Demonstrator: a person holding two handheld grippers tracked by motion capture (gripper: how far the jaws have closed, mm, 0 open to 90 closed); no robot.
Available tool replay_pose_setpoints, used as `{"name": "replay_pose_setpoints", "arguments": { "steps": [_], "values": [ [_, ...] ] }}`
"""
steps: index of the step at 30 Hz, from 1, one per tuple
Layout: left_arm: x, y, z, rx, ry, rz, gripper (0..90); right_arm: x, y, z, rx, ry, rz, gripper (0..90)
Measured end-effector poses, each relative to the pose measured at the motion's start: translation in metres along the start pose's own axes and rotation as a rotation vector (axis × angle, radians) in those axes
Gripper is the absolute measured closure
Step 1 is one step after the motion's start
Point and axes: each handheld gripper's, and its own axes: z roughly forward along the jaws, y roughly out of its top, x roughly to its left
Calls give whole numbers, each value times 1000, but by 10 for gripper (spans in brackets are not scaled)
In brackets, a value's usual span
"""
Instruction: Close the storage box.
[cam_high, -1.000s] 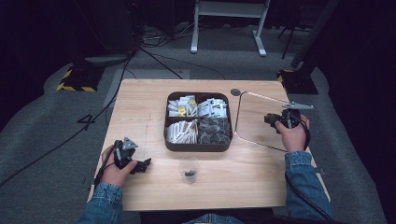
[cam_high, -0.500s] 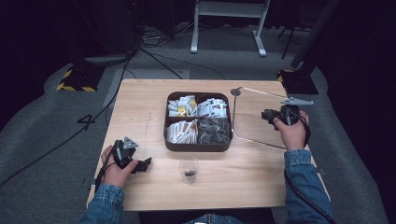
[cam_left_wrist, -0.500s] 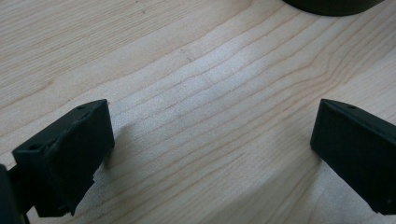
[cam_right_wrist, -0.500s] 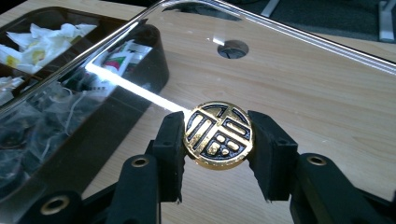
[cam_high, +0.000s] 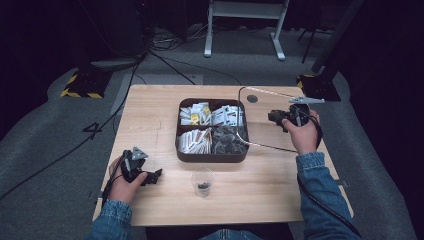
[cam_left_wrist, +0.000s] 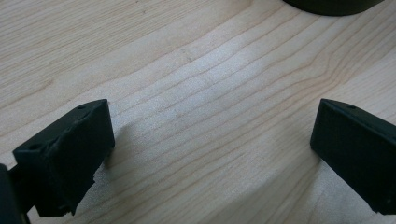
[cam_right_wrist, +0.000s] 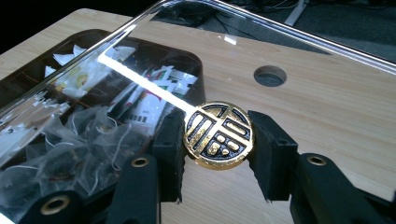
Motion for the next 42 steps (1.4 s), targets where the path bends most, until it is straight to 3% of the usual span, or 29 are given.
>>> {"name": "replay_pose_setpoints", "arguments": {
  "steps": [20, 42],
  "values": [
    [-1, 0, 0, -1, 8, -8, 1, 59, 42, 32, 1, 58, -55, 585],
    [-1, 0, 1, -3, 10, -9, 3, 101, 58, 60, 15, 118, -93, 585]
  ]
}}
